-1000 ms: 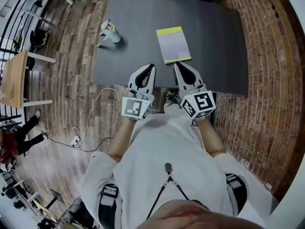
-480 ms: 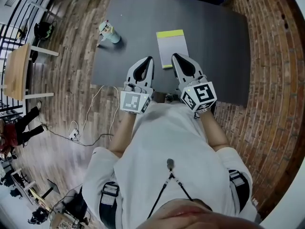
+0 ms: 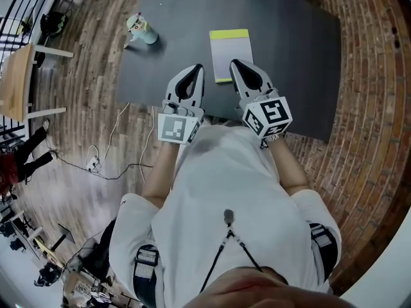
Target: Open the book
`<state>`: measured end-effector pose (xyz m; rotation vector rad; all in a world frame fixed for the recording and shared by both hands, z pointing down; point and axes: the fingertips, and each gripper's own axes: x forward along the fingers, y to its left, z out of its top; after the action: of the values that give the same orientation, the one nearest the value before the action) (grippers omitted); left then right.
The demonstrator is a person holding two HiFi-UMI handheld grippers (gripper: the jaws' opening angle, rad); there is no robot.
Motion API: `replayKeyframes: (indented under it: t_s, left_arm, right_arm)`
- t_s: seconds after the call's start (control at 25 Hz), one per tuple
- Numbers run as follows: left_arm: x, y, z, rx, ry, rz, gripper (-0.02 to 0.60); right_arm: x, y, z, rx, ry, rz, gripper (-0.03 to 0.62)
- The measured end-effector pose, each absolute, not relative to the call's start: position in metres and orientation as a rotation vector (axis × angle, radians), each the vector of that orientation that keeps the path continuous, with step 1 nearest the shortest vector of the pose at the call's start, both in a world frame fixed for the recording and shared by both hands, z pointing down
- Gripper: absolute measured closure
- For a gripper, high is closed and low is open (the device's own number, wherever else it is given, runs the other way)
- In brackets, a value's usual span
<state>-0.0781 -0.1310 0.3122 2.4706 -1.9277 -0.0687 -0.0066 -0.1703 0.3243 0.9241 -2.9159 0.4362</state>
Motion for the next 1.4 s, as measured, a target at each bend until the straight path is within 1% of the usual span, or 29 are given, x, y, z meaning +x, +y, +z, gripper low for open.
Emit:
replayKeyframes:
  t_s: [0.52, 0.68, 0.92, 1.08, 1.28, 1.4]
  left_arm:
    - [-0.098, -0.178, 0.352, 2.454, -1.834, -0.043, 0.558]
    - [-0.105, -0.194, 0.36, 2.452, -1.818, -0.067, 0.558]
    - [-0.109, -0.202, 0.386, 2.431, -1.752, -0.013, 0.558]
    - [-0.114, -0.212, 0.4, 2.402, -1.727, -0.047, 0.558]
    - [-0.115, -0.215, 0.424, 2.401, -1.662, 0.037, 0.558]
    - [-0.117, -0.22, 0.428, 2.38, -1.668, 0.006, 0.558]
  right_arm:
    - [-0.036, -0.214, 0.377, 0.933, -2.802, 0.493, 0.557]
    - [-0.044, -0.227, 0.395, 0.946, -2.767, 0.485, 0.557]
    - [-0.051, -0.231, 0.424, 0.952, -2.69, 0.442, 0.557]
    - [-0.062, -0.234, 0.452, 0.923, -2.646, 0.452, 0.557]
    - [-0.076, -0.234, 0.491, 0.868, -2.584, 0.45, 0.556]
    - [-0.08, -0.233, 0.516, 0.848, -2.546, 0.509, 0.556]
